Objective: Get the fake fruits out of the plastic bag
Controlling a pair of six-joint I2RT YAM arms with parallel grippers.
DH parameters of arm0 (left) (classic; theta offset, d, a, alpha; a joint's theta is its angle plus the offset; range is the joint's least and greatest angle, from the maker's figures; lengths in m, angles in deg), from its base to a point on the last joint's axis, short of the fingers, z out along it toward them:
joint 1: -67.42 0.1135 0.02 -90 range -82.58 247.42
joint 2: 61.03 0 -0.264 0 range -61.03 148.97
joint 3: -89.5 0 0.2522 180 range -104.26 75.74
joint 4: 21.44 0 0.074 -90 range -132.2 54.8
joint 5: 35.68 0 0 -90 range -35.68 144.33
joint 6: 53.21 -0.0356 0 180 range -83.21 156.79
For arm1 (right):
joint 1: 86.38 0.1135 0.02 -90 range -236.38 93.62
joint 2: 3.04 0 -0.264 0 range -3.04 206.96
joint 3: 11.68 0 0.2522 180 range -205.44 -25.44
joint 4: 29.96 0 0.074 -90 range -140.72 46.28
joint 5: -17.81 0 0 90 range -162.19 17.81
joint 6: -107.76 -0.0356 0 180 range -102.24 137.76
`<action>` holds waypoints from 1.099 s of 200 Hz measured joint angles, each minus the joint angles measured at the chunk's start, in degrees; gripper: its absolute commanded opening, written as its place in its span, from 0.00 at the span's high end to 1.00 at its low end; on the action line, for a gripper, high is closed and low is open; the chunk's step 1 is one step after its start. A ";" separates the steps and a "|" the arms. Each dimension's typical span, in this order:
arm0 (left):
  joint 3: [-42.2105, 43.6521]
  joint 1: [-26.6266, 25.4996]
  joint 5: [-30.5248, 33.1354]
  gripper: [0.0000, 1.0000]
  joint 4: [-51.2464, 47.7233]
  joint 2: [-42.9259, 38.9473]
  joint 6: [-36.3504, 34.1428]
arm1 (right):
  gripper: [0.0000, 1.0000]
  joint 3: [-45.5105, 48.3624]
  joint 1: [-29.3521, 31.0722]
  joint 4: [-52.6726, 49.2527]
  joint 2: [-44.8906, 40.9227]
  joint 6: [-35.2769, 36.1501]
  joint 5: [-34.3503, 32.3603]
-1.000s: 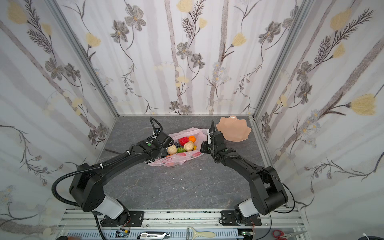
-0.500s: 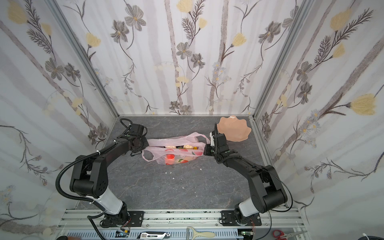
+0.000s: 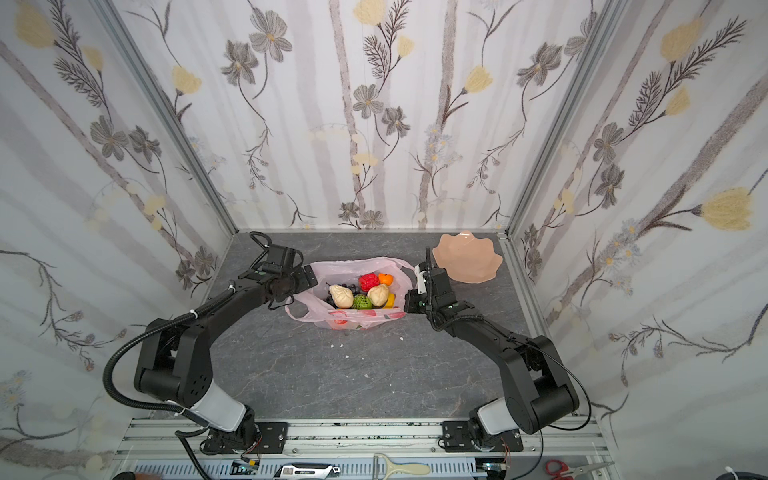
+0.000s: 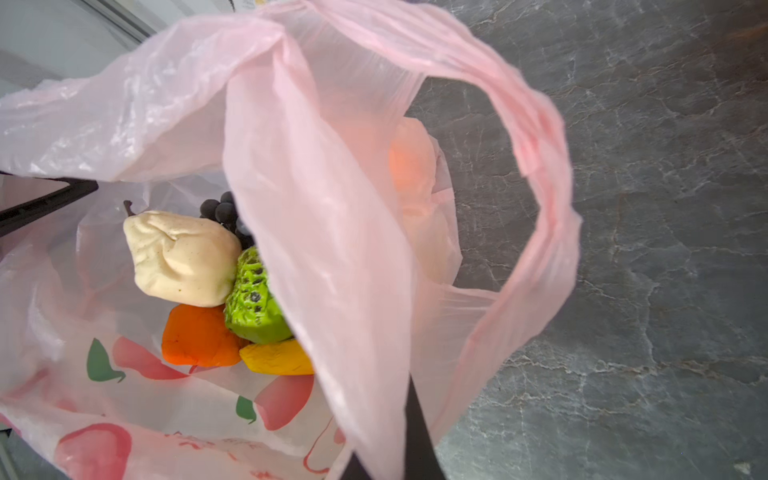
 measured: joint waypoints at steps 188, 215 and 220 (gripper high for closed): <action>22.86 2.49 -8.83 1.00 11.82 -9.99 4.28 | 0.71 4.70 -3.74 4.33 -1.53 -5.81 13.00; 22.73 1.84 -8.94 1.00 12.04 -10.23 3.93 | 0.26 -1.44 1.42 -4.07 -3.58 -1.11 2.32; 22.69 1.73 -8.94 1.00 12.04 -10.23 3.85 | 0.22 -2.56 2.58 -5.49 -4.13 -0.20 -0.46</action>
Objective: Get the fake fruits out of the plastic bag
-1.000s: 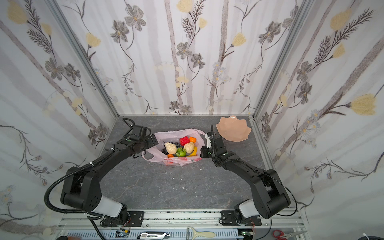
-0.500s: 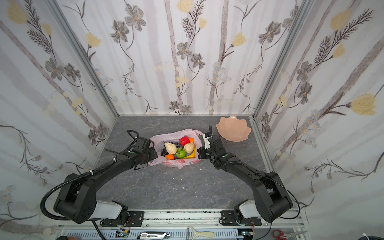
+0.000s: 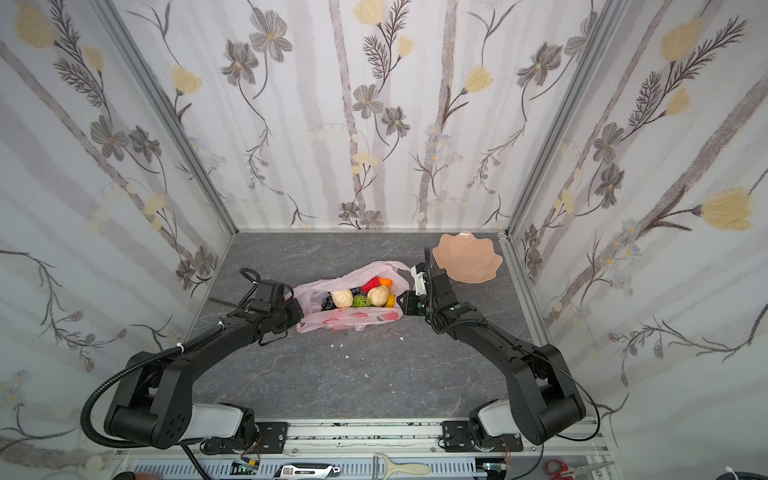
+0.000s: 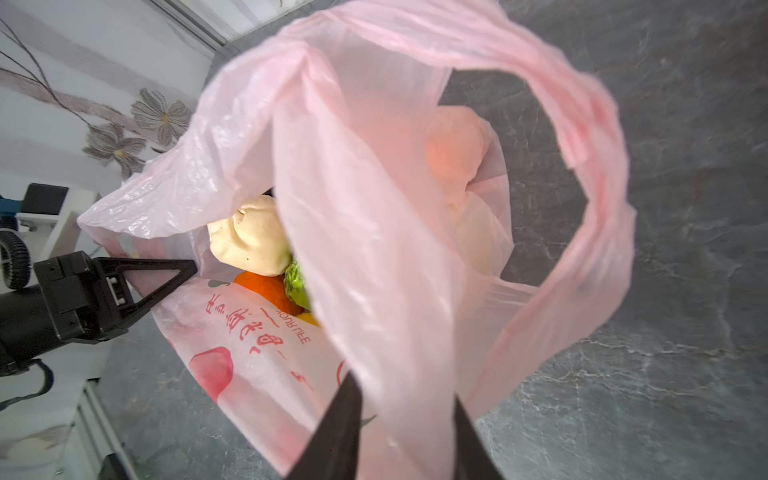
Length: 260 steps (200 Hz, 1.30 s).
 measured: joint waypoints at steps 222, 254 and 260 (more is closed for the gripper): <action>-13.14 7.87 -0.44 1.00 -2.99 12.46 -3.17 | 1.00 -31.65 -2.49 -16.15 31.08 32.24 -13.31; -14.69 7.67 0.07 0.99 -3.06 13.99 -3.41 | 1.00 -30.99 -4.61 -16.52 29.90 29.22 -1.92; -14.84 7.30 0.31 0.98 -3.06 13.97 -3.41 | 1.00 -30.71 -4.87 -16.48 29.53 28.37 0.22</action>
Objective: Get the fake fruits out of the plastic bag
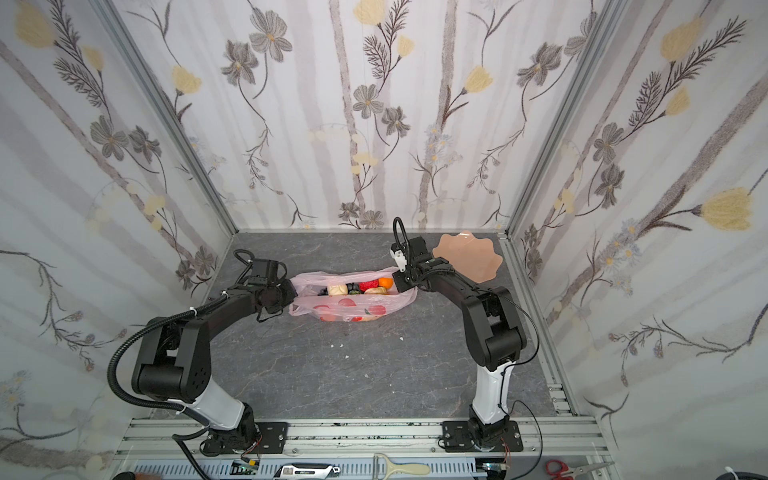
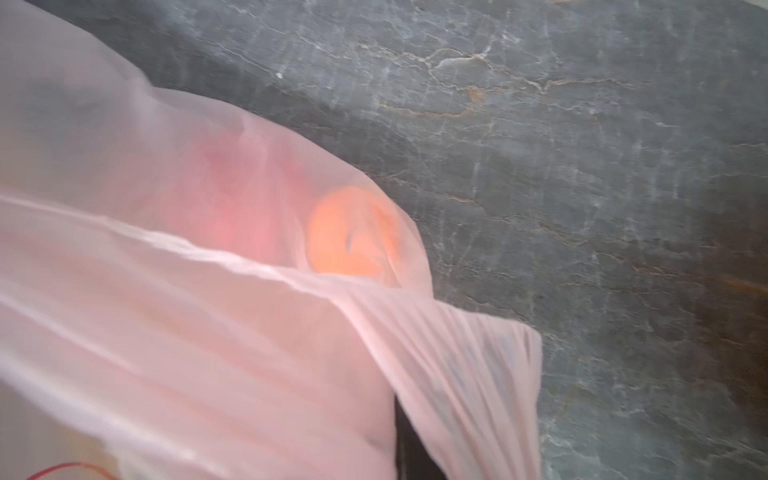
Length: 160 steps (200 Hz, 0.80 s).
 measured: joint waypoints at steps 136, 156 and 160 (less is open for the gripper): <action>4.35 -11.65 1.09 0.98 -0.44 -5.29 -0.39 | 0.18 -4.02 1.44 4.09 0.04 -15.96 5.27; 5.29 -11.65 1.70 0.98 -0.44 -6.12 -0.39 | 0.13 1.01 1.62 4.09 -6.27 -17.03 -0.52; 5.46 -11.65 1.90 0.98 -0.46 -6.34 -0.39 | 0.12 1.90 1.62 4.15 -7.26 -17.29 -1.49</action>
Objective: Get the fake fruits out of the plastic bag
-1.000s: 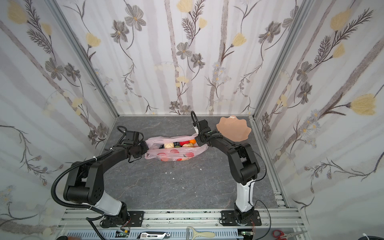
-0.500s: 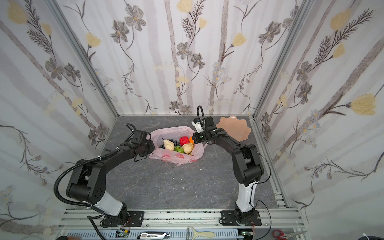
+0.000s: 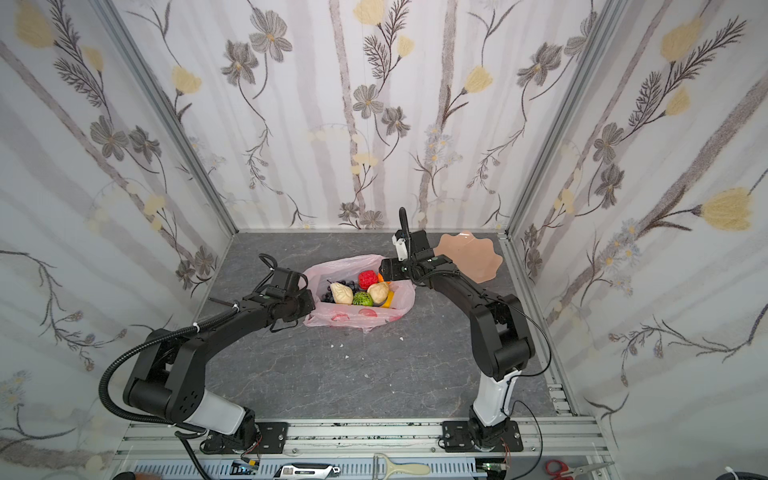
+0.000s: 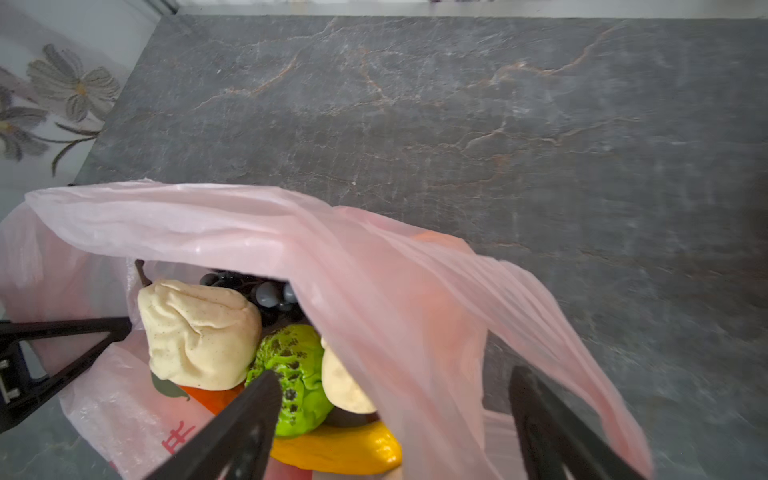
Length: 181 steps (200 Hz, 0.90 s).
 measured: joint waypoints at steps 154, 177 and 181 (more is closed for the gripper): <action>8.68 -4.15 3.98 0.93 1.38 -5.75 1.53 | 0.69 24.98 3.72 12.37 -8.22 -11.10 -2.69; 10.25 -4.20 3.80 0.78 1.64 -6.23 1.68 | 0.86 26.49 3.67 13.84 -8.15 -11.56 -0.76; 10.36 -4.20 3.72 0.72 1.68 -6.32 1.70 | 0.87 26.53 3.65 14.03 -8.04 -11.54 -0.39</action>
